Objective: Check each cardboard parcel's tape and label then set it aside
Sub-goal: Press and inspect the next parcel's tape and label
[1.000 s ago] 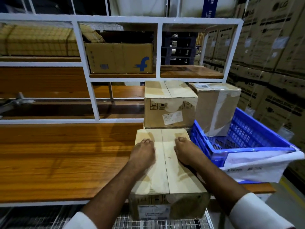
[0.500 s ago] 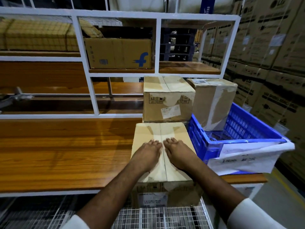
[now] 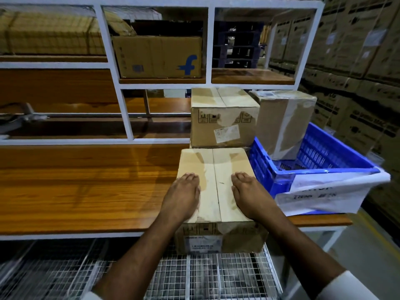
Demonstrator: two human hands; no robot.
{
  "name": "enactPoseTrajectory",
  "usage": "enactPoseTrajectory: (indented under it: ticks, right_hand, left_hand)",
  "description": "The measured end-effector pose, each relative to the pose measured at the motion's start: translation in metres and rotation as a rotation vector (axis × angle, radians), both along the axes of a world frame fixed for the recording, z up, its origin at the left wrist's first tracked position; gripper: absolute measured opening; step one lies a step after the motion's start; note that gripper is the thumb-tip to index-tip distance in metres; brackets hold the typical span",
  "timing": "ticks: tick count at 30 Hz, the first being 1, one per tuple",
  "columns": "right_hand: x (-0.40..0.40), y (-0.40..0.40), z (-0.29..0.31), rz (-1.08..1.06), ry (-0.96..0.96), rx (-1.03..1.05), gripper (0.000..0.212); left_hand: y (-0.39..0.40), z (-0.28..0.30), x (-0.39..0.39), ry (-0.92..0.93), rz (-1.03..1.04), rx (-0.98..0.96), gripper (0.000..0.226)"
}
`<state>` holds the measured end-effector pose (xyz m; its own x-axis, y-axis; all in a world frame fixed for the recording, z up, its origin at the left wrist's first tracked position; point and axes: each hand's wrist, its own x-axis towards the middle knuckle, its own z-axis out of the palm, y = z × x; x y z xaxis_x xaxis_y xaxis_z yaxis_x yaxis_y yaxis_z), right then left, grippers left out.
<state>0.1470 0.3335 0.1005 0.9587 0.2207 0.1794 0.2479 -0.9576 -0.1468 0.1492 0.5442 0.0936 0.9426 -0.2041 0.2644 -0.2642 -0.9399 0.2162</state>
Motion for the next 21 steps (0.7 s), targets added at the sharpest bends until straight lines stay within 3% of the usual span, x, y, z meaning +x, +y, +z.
enactPoseTrajectory:
  ticks: [5,11,16,21]
  right_hand:
    - [-0.001,0.004,0.012,0.024,0.026,-0.029,0.044]
    - [-0.03,0.022,0.001,0.156,0.058,-0.085,0.049]
    - [-0.027,0.021,-0.009,0.139,0.035,-0.064,0.054]
    - [-0.047,0.008,0.007,0.13,0.003,0.001,0.045]
  left_hand:
    - [-0.006,0.014,-0.004,0.017,-0.005,0.014,0.04]
    - [-0.018,0.004,-0.035,0.061,-0.195,0.017,0.044]
    - [-0.019,-0.002,-0.034,0.058,-0.192,0.065,0.046]
    - [-0.007,-0.001,-0.048,0.032,-0.119,0.002,0.046]
